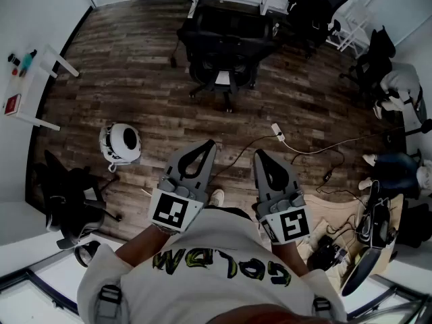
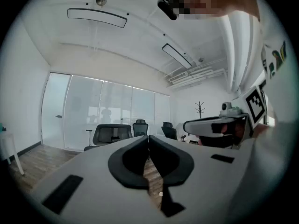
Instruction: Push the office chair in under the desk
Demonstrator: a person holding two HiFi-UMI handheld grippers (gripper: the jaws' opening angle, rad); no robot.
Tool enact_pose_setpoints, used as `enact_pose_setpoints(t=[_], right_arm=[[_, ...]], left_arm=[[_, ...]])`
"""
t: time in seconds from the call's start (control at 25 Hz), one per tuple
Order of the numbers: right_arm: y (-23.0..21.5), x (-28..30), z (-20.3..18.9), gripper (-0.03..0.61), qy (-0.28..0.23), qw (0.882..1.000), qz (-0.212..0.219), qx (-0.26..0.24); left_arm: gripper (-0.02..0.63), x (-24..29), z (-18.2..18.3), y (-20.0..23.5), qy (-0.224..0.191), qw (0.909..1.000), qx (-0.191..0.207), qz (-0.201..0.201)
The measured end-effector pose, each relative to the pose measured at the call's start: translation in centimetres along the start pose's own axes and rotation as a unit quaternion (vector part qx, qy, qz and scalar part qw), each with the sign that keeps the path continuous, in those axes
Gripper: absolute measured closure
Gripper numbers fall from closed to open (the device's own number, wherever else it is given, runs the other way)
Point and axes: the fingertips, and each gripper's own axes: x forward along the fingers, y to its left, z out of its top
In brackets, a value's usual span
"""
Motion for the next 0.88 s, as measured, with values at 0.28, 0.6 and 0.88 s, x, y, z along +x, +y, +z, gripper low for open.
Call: enact_pose_setpoints(t=[0.28,0.6,0.88], right_arm=[[-1.6,-1.8,-0.7,0.568,0.000,1.000,-0.005,0.005],[-2.8,-2.4,-1.6,0.568,0.009,1.000,-0.011,0.014],[-4.1,-0.5,-2.1,0.568,0.015,1.000,-0.005,0.021]], left_arm=[[0.600,0.7,-0.8,-1.9,0.004,0.9999,-0.008,0.007],[0.600,1.2,-1.3,-2.3,0.009,0.9998,-0.008,0.012],[0.600,2.7,-1.7,-0.3,0.011,0.9994,-0.004,0.032]])
